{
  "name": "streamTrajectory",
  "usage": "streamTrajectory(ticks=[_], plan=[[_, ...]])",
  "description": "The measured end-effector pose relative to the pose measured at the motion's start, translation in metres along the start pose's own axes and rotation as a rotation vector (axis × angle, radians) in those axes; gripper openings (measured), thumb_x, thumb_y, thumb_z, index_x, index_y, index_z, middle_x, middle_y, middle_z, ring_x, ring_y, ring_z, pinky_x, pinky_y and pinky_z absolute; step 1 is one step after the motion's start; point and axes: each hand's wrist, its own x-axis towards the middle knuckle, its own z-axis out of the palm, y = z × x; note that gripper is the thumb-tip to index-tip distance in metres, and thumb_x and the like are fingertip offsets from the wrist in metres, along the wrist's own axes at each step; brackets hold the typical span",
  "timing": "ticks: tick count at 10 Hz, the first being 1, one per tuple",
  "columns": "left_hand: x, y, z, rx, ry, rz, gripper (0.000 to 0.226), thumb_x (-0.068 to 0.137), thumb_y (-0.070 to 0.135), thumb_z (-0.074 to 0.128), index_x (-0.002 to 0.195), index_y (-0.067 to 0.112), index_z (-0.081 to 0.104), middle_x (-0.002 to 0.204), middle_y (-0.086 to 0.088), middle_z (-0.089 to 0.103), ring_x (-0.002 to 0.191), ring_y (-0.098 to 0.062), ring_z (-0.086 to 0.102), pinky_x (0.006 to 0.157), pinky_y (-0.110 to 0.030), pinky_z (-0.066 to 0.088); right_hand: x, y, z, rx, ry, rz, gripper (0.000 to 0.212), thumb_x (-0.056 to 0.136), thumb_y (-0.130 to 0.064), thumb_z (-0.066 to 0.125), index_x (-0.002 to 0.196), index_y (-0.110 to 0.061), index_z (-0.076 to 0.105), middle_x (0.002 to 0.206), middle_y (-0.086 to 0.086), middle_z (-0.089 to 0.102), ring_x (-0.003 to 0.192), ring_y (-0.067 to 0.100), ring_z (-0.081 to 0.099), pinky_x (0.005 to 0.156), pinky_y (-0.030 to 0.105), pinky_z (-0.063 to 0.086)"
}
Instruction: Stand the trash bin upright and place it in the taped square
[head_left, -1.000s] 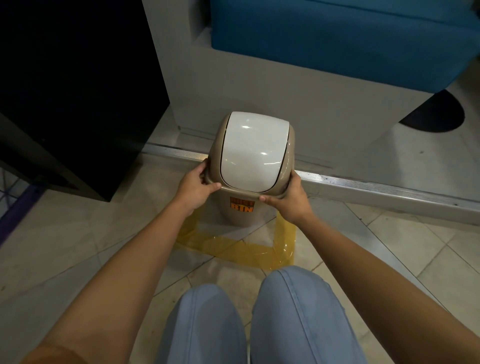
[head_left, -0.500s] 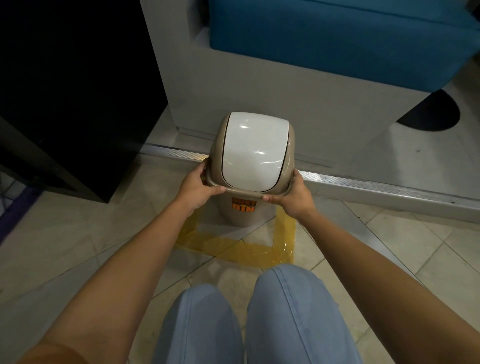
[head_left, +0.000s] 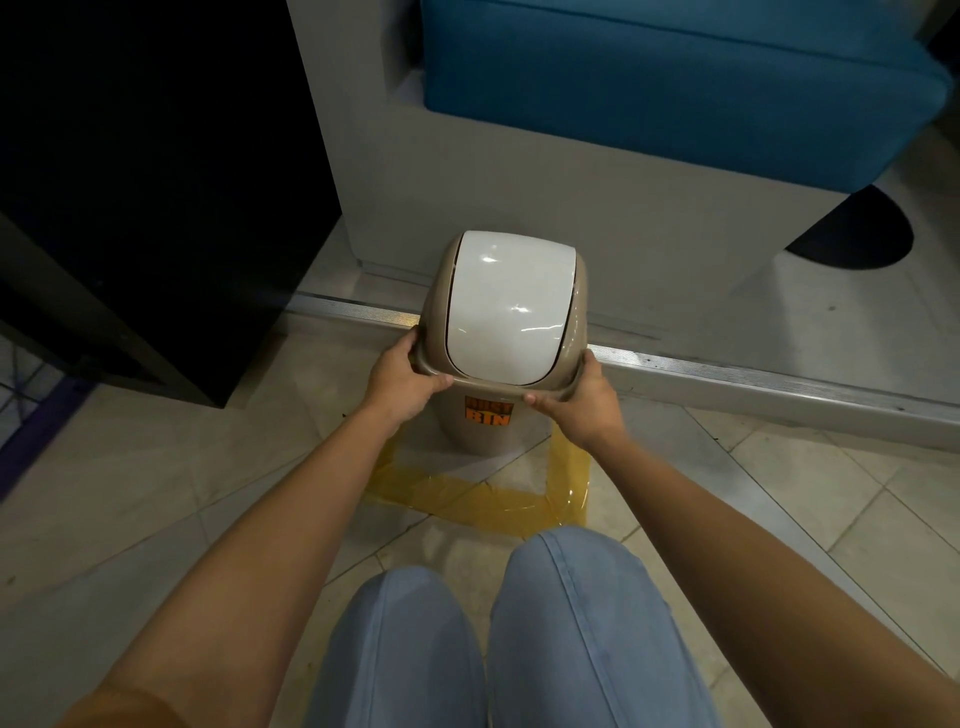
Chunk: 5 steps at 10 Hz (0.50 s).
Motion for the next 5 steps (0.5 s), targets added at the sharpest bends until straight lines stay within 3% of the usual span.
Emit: streamTrajectory(ticks=[2, 5], plan=[[-0.01, 0.001, -0.005, 0.045, 0.05, 0.039, 0.075, 0.074, 0.026, 0.075, 0.138, 0.018, 0.039, 0.138, -0.004, 0.05, 0.12, -0.024, 0.051, 0.099, -0.037, 0.044, -0.01, -0.009, -0.006, -0.093, 0.07, -0.024, 0.092, 0.068, -0.037, 0.078, 0.14, -0.01, 0.029, 0.139, 0.013, 0.038, 0.129, 0.028, 0.037, 0.104, 0.037, 0.035], [-0.03, 0.019, -0.014, 0.188, 0.19, 0.081, 0.071, 0.075, 0.033, 0.074, 0.136, 0.024, 0.039, 0.141, -0.008, 0.042, 0.125, -0.028, 0.045, 0.093, -0.035, 0.043, -0.022, -0.036, -0.016, -0.23, 0.19, -0.147, 0.08, 0.069, -0.037, 0.077, 0.132, -0.009, 0.037, 0.132, 0.01, 0.042, 0.125, 0.027, 0.038, 0.1, 0.038, 0.037]])
